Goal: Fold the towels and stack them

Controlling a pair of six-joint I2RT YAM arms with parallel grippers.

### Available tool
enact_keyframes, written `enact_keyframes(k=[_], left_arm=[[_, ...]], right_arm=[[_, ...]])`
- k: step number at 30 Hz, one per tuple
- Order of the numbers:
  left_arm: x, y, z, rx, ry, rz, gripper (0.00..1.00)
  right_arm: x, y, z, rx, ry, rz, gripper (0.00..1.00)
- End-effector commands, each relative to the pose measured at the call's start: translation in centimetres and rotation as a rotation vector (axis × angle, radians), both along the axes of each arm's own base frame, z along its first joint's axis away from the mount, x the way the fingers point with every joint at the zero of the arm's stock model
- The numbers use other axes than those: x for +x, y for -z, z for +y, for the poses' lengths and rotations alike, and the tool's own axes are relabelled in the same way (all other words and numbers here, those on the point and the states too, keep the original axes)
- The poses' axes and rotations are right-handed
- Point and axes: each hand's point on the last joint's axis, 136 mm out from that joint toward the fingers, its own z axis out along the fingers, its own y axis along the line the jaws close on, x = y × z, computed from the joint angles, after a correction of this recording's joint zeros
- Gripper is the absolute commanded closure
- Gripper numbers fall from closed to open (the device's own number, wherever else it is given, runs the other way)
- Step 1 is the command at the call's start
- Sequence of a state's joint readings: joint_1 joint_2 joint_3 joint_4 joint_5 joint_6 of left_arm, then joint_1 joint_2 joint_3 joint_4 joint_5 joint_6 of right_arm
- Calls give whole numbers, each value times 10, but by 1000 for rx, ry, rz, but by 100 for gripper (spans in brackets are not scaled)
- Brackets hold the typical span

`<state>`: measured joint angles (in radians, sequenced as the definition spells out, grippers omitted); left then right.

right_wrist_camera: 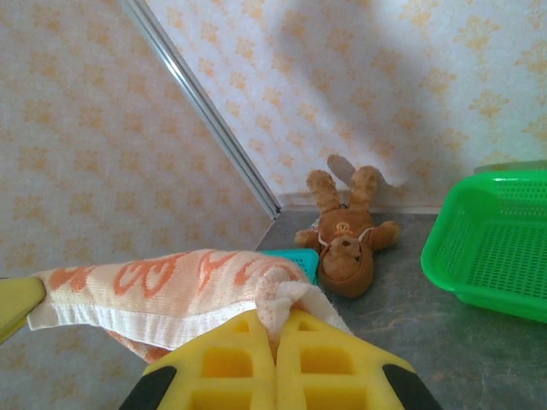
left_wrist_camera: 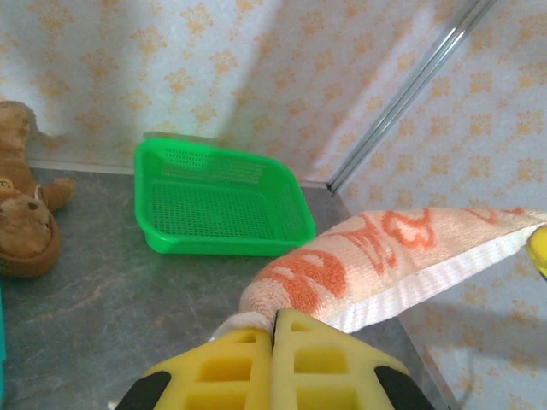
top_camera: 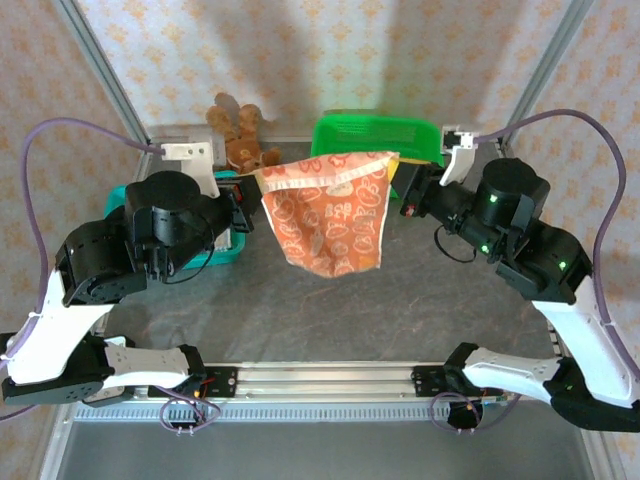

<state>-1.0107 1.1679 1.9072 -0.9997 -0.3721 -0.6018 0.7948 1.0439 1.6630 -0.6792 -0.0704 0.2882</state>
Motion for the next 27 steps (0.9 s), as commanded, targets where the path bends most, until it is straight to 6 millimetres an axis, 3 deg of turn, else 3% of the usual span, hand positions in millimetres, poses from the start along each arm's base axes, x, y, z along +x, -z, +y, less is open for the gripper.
enact_keyframes(k=[1,5,8,14,21,24,27], left_arm=[[5,9,8,-10,-82,26,100],[19,21,28,91,-210,54,100],[44,45,28,116,-222,143,100],[117,106,21,161,-236,299,100],[206,174,28,215,-252,398,100],[228,201,29,239,-258,433,100],[238,228,28,267,-252,478,100]], right_arm=[[7,12,-9,-10,85,74,100],[29,30,-22,-71,230,136,100],[57,57,-17,-110,258,238,100],[133,112,-5,-131,262,391,100],[219,166,2,-174,258,454,100],[241,188,5,-197,244,485,100],[251,213,8,-229,231,520,100]])
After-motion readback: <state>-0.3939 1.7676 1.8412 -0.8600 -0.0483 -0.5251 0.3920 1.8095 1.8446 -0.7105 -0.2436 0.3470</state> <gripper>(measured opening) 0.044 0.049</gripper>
